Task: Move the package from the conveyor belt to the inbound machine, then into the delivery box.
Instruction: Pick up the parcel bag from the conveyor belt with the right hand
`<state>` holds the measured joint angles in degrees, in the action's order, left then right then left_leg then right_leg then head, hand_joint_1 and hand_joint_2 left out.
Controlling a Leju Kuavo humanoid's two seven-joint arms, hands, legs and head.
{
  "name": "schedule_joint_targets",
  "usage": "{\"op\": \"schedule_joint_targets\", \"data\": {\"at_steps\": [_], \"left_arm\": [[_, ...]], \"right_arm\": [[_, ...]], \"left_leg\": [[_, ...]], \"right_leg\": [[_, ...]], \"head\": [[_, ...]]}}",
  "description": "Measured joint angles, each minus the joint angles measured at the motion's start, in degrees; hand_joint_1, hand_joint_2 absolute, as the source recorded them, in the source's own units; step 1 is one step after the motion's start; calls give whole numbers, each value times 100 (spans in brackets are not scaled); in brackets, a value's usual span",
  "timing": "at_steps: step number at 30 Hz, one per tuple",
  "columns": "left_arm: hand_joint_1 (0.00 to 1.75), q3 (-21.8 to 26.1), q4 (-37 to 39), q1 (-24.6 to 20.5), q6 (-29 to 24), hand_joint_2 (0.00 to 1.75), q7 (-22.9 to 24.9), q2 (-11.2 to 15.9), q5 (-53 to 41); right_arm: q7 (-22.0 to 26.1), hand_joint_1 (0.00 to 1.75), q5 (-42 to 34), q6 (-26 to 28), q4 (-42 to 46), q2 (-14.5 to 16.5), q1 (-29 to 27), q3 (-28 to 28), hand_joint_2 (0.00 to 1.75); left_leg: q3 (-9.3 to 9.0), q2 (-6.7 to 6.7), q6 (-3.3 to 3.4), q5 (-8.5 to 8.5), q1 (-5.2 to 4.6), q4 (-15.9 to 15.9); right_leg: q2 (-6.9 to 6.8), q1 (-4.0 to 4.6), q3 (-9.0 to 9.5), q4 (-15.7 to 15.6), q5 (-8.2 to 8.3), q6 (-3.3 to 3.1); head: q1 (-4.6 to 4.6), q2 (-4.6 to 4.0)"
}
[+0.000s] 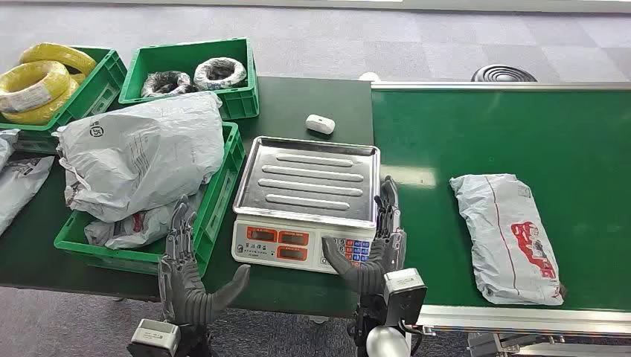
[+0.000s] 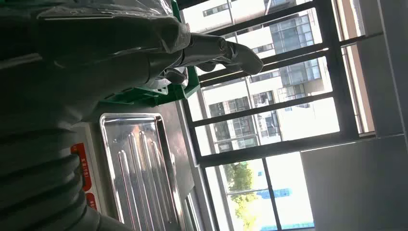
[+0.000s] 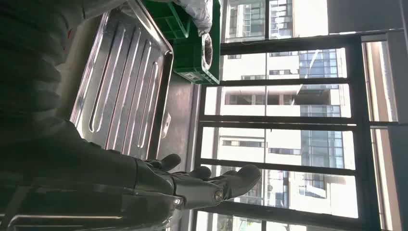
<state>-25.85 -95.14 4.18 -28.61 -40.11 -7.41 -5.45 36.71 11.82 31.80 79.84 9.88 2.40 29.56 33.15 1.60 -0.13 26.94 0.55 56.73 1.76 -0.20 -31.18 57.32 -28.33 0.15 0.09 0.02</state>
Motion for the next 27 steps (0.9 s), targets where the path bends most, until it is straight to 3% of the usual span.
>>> {"op": "schedule_joint_targets", "data": {"at_steps": [4,7,11,17,24,27], "left_arm": [[0,2,0,1,0,175,0,-2,6],[0,10,1,21,24,175,0,-2,6],[0,86,31,72,142,175,0,-50,28],[0,193,175,31,253,175,0,-160,102],[0,323,424,-119,235,175,0,-264,240],[0,387,497,-163,248,175,0,-306,257]], "right_arm": [[-12,0,156,183,0,0,-1,-7,175],[-116,0,1044,619,-1,64,-32,-235,175],[-195,0,2616,802,-213,421,-19,-1442,175],[-76,0,3609,817,-964,797,164,-3370,175],[-768,0,4712,817,-1616,959,457,-4572,175],[-774,0,5080,817,-1901,981,608,-5056,175]], "left_leg": [[0,0,0,0,0,0],[0,0,0,0,0,0],[-1,2,0,0,0,0],[-1,3,1,-1,-2,1],[-1,2,0,0,0,1],[-1,2,0,0,0,1]], "right_leg": [[0,0,-1,0,0,0],[0,0,-1,0,0,0],[-1,0,0,0,0,0],[-3,-3,2,0,1,1],[-2,-1,-2,0,1,1],[-2,-1,-2,0,1,1]], "head": [[0,0],[1,0],[-2,0],[-1,0],[-1,0],[-1,0]]}}
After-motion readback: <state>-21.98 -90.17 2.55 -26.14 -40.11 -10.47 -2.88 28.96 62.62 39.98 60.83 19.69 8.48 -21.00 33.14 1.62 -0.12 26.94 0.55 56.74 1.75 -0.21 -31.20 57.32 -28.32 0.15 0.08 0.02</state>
